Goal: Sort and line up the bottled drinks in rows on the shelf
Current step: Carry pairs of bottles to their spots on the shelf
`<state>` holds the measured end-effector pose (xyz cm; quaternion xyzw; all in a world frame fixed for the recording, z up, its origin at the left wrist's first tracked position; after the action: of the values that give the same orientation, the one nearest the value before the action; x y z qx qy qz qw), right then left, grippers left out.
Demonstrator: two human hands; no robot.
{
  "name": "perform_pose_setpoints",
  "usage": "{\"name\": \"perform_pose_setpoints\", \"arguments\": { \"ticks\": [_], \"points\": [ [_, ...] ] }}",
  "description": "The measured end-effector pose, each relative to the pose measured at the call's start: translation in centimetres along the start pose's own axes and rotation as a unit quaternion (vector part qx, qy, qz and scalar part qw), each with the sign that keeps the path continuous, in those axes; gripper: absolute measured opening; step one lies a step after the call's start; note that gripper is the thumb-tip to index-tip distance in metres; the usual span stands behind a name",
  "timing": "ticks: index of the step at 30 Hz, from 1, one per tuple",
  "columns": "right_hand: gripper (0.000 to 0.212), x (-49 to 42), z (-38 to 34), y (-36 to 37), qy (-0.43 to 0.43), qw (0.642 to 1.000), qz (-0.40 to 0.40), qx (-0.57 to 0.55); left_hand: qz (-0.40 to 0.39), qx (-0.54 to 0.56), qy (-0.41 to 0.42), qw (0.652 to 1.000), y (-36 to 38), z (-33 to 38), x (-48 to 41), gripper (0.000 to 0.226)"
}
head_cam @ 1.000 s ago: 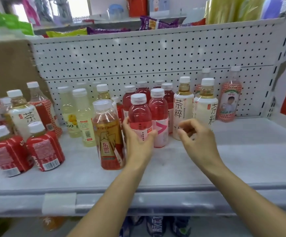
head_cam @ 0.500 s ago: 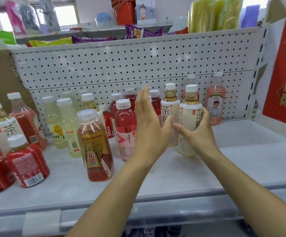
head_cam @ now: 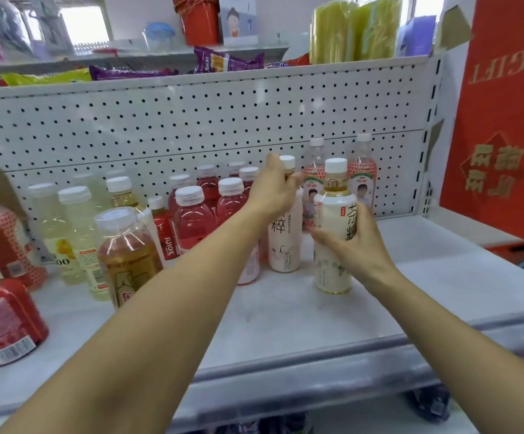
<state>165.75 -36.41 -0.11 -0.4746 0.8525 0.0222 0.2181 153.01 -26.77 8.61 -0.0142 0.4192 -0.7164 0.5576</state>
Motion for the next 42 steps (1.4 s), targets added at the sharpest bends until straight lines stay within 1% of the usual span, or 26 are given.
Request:
{"name": "perform_pose_setpoints", "arguments": {
  "ticks": [3,5,7,9,11,14,15,17,21,23,25,28,30,32,34,35,37,40,42],
  "points": [
    [0.057,1.0,0.0,-0.9,0.001,1.0,0.0,-0.009,-0.001,0.032,0.01,0.999,-0.5,0.2,1.5,0.034],
    [0.059,1.6,0.0,-1.5,-0.001,1.0,0.004,-0.017,0.004,0.03,0.033,0.999,-0.8,0.4,2.5,0.031],
    [0.062,2.2,0.0,-1.8,-0.004,1.0,0.005,-0.024,0.021,0.037,0.055,0.998,-1.1,0.8,3.8,0.03],
    [0.062,2.7,0.2,-1.9,-0.007,1.0,-0.002,-0.023,0.041,0.052,0.062,0.996,-1.4,0.8,4.9,0.035],
    [0.064,3.3,0.7,-1.7,-0.004,1.0,-0.017,-0.014,0.048,0.093,0.04,0.994,-1.1,0.2,6.0,0.043],
    [0.067,3.7,1.6,-1.3,0.001,0.999,-0.034,-0.005,0.045,0.179,0.003,0.983,-0.1,-1.2,7.7,0.07],
    [0.067,3.8,1.7,-1.3,0.001,0.999,-0.039,-0.005,0.042,0.202,-0.004,0.979,0.4,-1.6,8.4,0.074],
    [0.067,4.0,1.6,-1.3,-0.002,0.999,-0.044,-0.009,0.026,0.22,-0.019,0.975,1.6,-2.8,9.8,0.071],
    [0.068,4.5,1.2,-1.2,-0.018,0.998,-0.053,0.001,0.003,0.218,-0.038,0.975,3.5,-4.8,11.8,0.069],
    [0.069,4.7,0.8,-1.1,-0.026,0.998,-0.055,0.009,0.006,0.228,-0.033,0.973,3.5,-4.7,12.2,0.068],
    [0.07,5.0,0.4,-1.1,-0.03,0.998,-0.051,0.006,0.017,0.236,-0.03,0.971,3.1,-4.5,12.8,0.063],
    [0.069,6.1,-1.1,-1.0,-0.04,0.998,-0.04,-0.007,0.044,0.257,-0.032,0.965,1.6,-3.8,14.2,0.06],
    [0.062,7.2,-2.3,-0.8,-0.049,0.998,-0.037,-0.015,0.069,0.269,-0.028,0.96,0.1,-3.3,15.5,0.064],
    [0.056,8.3,-3.5,-0.4,-0.054,0.998,-0.04,-0.022,0.089,0.262,-0.022,0.961,-1.7,-2.7,17.0,0.068],
    [0.056,9.7,-4.5,0.4,-0.055,0.997,-0.045,-0.027,0.103,0.25,-0.023,0.962,-3.5,-2.5,18.8,0.071],
    [0.056,10.5,-4.9,0.9,-0.056,0.997,-0.049,-0.032,0.11,0.251,-0.027,0.961,-4.3,-2.6,19.9,0.069],
    [0.054,12.1,-5.5,2.2,-0.055,0.996,-0.06,-0.034,0.122,0.25,-0.038,0.96,-5.7,-3.4,22.1,0.062],
    [0.053,15.0,-6.0,5.0,-0.045,0.995,-0.085,-0.032,0.135,0.242,-0.076,0.958,-7.7,-5.7,25.4,0.07],
    [0.052,17.0,-6.3,7.0,-0.039,0.994,-0.099,-0.03,0.136,0.244,-0.096,0.955,-9.2,-7.3,27.7,0.069]
  ]
}}
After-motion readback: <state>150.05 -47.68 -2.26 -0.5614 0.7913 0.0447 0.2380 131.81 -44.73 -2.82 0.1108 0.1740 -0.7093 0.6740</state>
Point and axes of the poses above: each hand's wrist, its own x-axis away from the middle knuckle, its own y-axis out of the palm, z = x × y, the point moved 8 cm from there along -x, towards the middle knuckle, and after that the axes turned 2 degrees about y, right-handed, at the moved point
